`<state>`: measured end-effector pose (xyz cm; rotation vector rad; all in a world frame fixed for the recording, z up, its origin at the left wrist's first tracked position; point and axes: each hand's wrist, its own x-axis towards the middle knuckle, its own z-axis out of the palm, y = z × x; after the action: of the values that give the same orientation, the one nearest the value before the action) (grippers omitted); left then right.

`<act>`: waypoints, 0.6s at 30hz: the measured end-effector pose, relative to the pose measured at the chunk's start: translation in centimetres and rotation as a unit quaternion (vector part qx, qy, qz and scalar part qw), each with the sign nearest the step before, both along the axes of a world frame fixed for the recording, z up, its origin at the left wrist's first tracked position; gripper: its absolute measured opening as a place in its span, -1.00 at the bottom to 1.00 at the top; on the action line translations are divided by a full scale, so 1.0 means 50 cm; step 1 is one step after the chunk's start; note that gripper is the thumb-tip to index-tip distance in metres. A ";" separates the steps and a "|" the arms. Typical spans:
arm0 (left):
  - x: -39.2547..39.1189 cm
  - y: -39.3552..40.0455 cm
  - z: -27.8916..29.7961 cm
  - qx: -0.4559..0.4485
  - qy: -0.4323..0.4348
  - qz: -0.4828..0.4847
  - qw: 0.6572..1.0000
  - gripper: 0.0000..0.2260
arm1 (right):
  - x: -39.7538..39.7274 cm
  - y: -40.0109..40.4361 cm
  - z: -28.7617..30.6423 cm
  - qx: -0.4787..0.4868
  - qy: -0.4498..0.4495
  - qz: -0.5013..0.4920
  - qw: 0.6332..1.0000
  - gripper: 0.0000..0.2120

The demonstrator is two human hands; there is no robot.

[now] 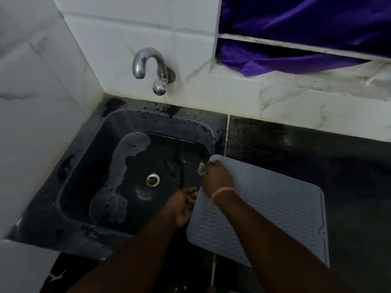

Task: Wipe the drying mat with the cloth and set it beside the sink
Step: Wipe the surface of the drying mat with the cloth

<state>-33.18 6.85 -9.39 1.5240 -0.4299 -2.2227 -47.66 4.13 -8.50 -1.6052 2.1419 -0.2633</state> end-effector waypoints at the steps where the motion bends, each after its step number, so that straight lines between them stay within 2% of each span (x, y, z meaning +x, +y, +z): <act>1: -0.001 0.002 0.003 0.006 0.006 0.011 1.000 -0.52 | 0.023 0.010 0.006 0.033 -0.031 0.009 0.999 -0.76; 3: 0.002 0.005 0.007 0.017 0.004 0.036 0.999 -0.58 | 0.052 0.021 0.019 0.067 -0.109 0.016 0.992 -0.71; 5: 0.009 0.011 0.013 0.015 -0.004 0.032 0.999 -0.56 | 0.040 0.034 0.035 -0.001 -0.150 -0.037 0.988 -0.66; 7: 0.017 0.015 0.009 0.014 -0.002 0.001 1.000 -0.49 | 0.010 0.054 0.043 -0.088 -0.108 -0.092 0.986 -0.70; 8: 0.022 0.020 0.013 0.014 -0.004 -0.012 1.000 -0.46 | -0.004 0.068 0.036 -0.096 -0.071 -0.094 0.988 -0.74; 10: 0.031 0.029 0.011 0.012 -0.002 -0.020 1.000 -0.42 | -0.003 0.103 0.016 -0.069 -0.006 -0.034 0.997 -0.75; 12: 0.036 0.040 0.014 0.016 0.000 -0.007 1.000 -0.47 | 0.036 0.132 -0.003 -0.045 0.018 0.055 0.997 -0.72; 15: 0.034 0.062 0.029 0.047 0.000 0.049 0.998 -0.76 | 0.095 0.154 0.002 -0.001 -0.034 0.073 0.997 -0.77; 18: 0.041 0.078 0.030 0.048 -0.005 0.055 0.997 -0.73 | 0.103 0.175 0.003 -0.023 -0.167 -0.040 0.985 -0.65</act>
<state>-31.13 10.74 -7.91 1.5676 -0.2379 -2.1796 -42.54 12.87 -8.35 -1.3873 1.9537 -0.5694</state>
